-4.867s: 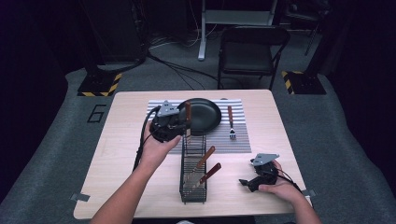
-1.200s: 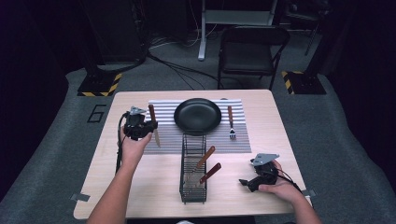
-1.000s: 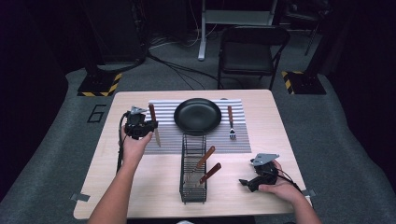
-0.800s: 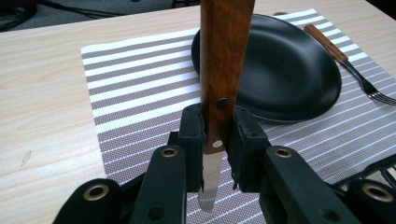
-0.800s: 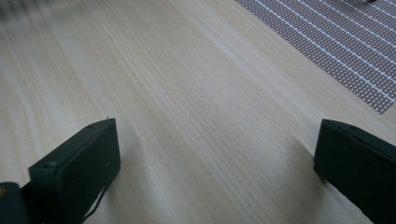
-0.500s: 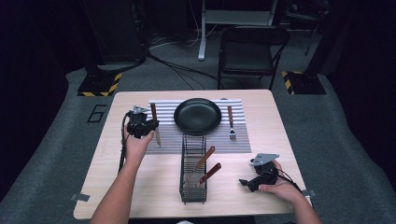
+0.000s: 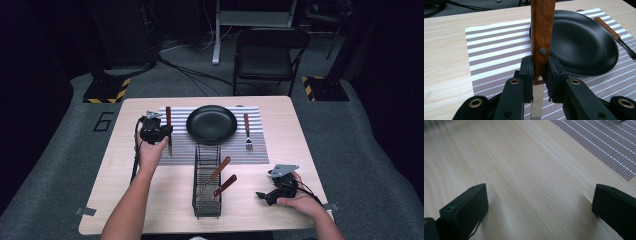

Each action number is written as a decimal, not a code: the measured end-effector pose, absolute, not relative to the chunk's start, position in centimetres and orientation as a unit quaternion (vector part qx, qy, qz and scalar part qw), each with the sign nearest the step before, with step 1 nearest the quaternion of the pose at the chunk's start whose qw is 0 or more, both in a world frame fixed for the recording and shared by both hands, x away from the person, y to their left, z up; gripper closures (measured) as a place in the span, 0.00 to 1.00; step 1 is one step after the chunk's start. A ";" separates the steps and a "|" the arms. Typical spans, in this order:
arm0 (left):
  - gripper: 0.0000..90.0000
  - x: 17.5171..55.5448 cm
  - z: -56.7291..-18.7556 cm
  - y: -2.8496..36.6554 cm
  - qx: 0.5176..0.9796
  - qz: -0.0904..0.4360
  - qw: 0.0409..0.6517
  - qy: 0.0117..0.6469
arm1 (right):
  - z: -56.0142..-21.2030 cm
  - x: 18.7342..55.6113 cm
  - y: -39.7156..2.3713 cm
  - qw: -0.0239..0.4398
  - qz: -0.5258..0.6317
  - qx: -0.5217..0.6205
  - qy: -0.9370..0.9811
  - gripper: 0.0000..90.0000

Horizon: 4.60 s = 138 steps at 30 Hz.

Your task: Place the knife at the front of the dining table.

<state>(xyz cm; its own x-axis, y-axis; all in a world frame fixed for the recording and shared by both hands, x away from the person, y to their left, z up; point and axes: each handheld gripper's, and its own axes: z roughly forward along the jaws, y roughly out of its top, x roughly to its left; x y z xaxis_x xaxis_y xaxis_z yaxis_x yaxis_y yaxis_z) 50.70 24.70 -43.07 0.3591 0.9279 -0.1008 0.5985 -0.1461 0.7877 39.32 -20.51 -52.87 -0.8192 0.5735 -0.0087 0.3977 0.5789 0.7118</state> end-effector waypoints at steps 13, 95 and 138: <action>0.85 52.3 -44.2 25.6 0.688 0.187 0.414 0.566 | -52.9 39.3 -20.5 0.120 0.367 0.275 0.880 0.00; 0.85 58.0 -51.2 25.8 0.598 0.105 0.417 0.677 | -52.9 39.4 -20.5 0.117 0.367 0.277 0.880 0.00; 0.77 58.1 -51.4 26.5 0.606 0.140 0.395 0.676 | -52.9 39.4 -20.5 0.117 0.368 0.277 0.880 0.00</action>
